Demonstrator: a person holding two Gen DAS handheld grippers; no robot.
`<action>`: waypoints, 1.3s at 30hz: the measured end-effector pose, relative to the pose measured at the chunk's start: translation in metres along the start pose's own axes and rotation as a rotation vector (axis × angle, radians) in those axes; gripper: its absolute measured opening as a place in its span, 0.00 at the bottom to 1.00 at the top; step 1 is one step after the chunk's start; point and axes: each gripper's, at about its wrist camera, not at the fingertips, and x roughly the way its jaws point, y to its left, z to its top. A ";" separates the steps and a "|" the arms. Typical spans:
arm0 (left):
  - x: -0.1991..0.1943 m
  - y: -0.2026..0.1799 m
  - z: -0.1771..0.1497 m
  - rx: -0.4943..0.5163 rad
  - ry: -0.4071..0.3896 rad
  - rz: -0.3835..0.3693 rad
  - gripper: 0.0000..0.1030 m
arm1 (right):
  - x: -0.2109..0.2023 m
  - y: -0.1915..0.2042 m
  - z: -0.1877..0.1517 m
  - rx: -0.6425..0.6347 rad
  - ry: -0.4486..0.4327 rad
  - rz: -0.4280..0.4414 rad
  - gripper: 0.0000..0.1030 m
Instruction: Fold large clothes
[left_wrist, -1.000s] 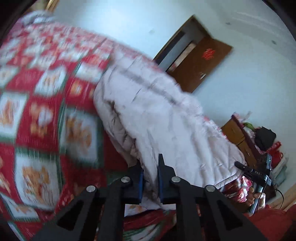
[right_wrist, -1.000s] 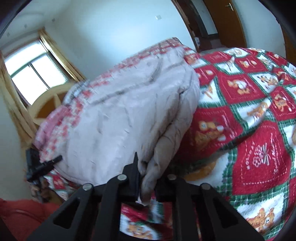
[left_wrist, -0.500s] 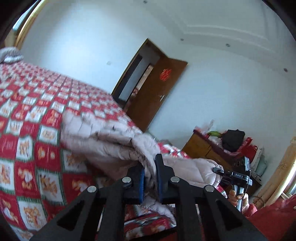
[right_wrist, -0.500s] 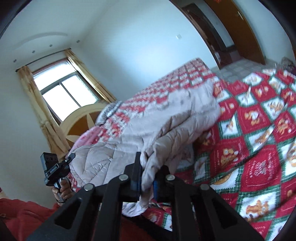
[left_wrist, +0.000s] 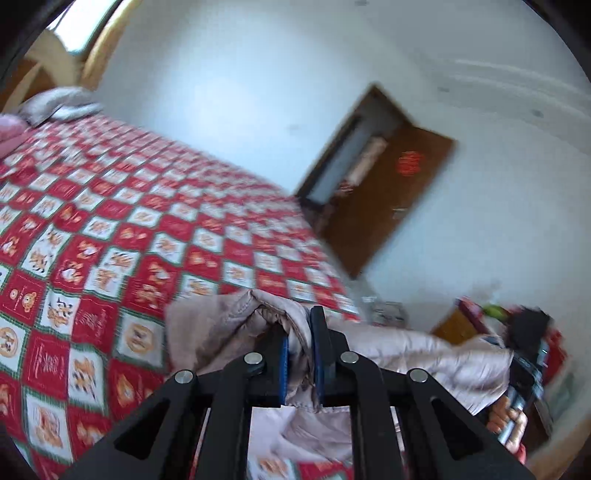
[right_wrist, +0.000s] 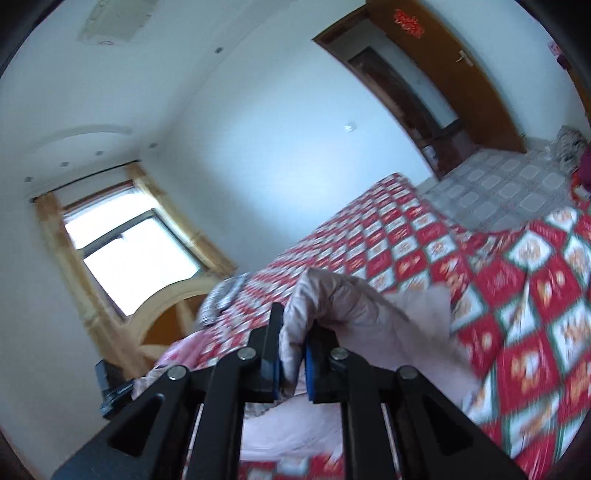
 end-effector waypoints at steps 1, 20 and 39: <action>0.015 0.006 0.005 -0.013 0.008 0.033 0.10 | 0.022 -0.006 0.009 -0.001 0.004 -0.030 0.12; 0.237 0.130 -0.027 -0.152 0.157 0.298 0.17 | 0.243 -0.164 -0.030 0.012 0.115 -0.441 0.27; 0.151 0.078 0.043 -0.085 0.096 0.283 0.86 | 0.176 -0.066 0.010 -0.144 -0.102 -0.344 0.79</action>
